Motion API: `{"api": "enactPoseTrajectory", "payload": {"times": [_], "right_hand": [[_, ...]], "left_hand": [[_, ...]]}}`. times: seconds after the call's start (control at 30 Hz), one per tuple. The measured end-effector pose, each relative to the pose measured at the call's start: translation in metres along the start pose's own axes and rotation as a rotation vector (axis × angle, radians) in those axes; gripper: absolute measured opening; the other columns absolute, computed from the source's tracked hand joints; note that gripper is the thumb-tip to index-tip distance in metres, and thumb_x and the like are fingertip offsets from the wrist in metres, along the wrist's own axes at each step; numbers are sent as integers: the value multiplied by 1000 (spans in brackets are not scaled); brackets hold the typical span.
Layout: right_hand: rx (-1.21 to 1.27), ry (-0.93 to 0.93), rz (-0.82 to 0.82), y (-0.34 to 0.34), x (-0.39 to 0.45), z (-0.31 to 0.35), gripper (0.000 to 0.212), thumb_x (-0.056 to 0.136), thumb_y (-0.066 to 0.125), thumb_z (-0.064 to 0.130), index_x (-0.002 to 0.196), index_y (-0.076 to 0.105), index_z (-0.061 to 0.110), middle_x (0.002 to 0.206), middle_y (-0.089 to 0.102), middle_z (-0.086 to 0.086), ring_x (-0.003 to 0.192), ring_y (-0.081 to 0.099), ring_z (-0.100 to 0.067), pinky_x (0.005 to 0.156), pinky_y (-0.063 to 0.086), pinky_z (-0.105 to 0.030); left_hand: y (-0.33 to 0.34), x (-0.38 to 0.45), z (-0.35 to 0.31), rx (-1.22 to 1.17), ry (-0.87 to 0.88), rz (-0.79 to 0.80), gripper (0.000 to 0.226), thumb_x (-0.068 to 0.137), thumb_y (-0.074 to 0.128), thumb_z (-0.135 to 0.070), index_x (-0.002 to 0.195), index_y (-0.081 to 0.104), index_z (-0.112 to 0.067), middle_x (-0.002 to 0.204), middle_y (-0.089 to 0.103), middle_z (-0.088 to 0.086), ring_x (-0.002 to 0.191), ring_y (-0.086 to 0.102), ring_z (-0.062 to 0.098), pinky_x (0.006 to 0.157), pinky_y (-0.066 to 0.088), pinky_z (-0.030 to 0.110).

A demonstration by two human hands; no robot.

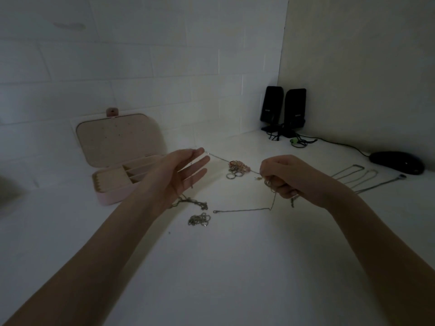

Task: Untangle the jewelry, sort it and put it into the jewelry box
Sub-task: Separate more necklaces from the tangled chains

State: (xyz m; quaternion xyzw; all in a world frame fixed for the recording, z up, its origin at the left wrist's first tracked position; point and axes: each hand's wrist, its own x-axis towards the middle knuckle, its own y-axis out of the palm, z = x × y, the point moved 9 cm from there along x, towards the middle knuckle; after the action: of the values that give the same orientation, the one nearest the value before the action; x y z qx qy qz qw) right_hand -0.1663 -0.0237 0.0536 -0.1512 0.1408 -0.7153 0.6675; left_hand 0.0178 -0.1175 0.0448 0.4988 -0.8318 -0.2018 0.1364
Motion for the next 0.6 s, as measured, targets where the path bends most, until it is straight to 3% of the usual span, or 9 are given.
{"api": "enactPoseTrajectory", "payload": {"times": [0.17, 0.3, 0.43, 0.6], "right_hand": [[-21, -4, 8, 0, 0, 1, 39, 93, 45, 11, 55, 39, 20, 54, 26, 2, 45, 17, -10, 41, 17, -19], [-10, -10, 22, 1, -1, 2, 38, 93, 46, 12, 56, 39, 19, 53, 26, 3, 45, 16, -10, 41, 17, -18], [-1, -16, 8, 0, -2, 3, 38, 92, 45, 10, 56, 37, 19, 52, 26, 4, 45, 16, -10, 42, 16, -20], [-33, 28, 22, 1, -3, 0, 38, 92, 47, 11, 56, 37, 18, 52, 27, 3, 44, 18, -10, 43, 16, -20]], "left_hand": [[-14, -1, -6, 72, 114, -83, 11, 89, 56, -3, 85, 67, -4, 78, 73, 3, 81, 71, 9, 79, 56, 23], [-32, 0, -7, 21, 139, -188, 7, 85, 61, 2, 90, 64, -1, 74, 72, 6, 76, 71, 11, 69, 57, 18], [-29, -3, -12, 71, 193, -220, 8, 84, 63, 3, 85, 62, -6, 68, 71, 5, 69, 70, 11, 70, 58, 21], [-17, -2, -15, 87, 220, -142, 15, 90, 55, 2, 79, 55, -8, 65, 64, 7, 64, 70, 15, 65, 59, 28]]}}
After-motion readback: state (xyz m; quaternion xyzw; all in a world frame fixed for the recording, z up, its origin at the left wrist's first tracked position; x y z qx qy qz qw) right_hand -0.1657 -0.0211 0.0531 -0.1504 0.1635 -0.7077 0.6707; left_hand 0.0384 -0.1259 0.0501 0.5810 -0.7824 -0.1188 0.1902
